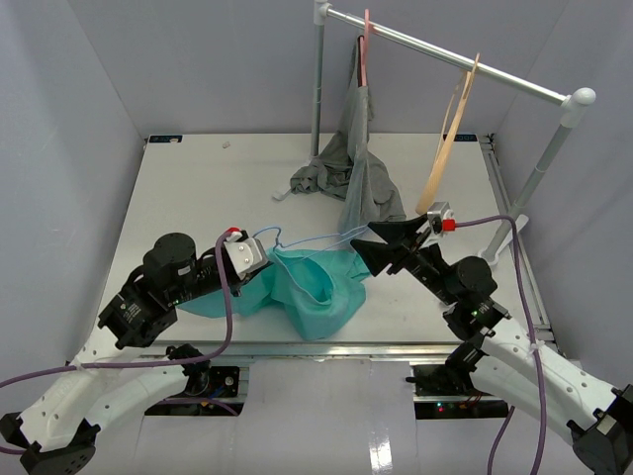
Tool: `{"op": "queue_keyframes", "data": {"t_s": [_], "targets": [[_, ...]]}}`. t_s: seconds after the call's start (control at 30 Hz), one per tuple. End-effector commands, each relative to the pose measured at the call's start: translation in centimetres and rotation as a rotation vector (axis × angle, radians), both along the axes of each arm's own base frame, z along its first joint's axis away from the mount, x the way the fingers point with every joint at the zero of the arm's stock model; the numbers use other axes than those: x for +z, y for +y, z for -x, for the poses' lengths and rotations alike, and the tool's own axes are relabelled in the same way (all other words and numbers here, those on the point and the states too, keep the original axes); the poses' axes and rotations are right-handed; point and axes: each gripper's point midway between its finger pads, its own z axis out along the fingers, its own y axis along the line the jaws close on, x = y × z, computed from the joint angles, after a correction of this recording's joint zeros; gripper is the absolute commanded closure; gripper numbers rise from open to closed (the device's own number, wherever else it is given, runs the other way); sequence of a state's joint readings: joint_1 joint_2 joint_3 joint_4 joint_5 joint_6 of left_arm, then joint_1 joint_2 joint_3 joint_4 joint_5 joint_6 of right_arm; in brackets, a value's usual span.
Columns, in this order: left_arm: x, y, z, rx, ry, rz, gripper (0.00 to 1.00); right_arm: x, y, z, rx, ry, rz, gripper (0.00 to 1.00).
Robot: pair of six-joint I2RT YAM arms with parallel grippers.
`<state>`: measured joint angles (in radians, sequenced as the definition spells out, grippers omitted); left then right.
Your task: Place the t-shirt on the hanger
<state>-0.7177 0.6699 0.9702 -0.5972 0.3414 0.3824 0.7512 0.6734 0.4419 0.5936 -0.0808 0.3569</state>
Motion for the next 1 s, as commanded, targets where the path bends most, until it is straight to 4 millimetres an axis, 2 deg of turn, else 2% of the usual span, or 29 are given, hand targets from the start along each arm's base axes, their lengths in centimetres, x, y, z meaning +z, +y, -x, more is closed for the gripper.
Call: {"op": "queue_keyframes", "data": {"t_s": [0.0, 0.1, 0.27, 0.53, 0.67, 0.97], "targets": [[1.7, 0.5, -1.0, 0.096, -0.001, 0.077, 1.00, 0.4, 0.6, 0.0, 0.033, 0.105, -0.001, 0.26], [2.0, 0.8, -1.4, 0.139, 0.011, 0.102, 1.00, -1.0, 1.2, -0.1, 0.051, 0.180, 0.031, 0.29], [2.4, 0.9, -1.9, 0.177, 0.027, 0.128, 1.00, -3.4, 2.5, 0.4, 0.109, 0.262, 0.083, 0.27], [2.3, 0.7, -1.9, 0.179, 0.050, 0.156, 1.00, -5.2, 5.2, 2.4, 0.146, 0.299, 0.126, 0.29], [2.1, 0.6, -2.0, 0.180, 0.048, 0.164, 1.00, -6.9, 6.3, 1.9, 0.069, 0.361, 0.183, 0.30], [1.8, 0.4, -2.3, 0.187, 0.058, 0.160, 1.00, -10.0, 6.6, 1.3, -0.060, 0.421, 0.257, 0.37]]}}
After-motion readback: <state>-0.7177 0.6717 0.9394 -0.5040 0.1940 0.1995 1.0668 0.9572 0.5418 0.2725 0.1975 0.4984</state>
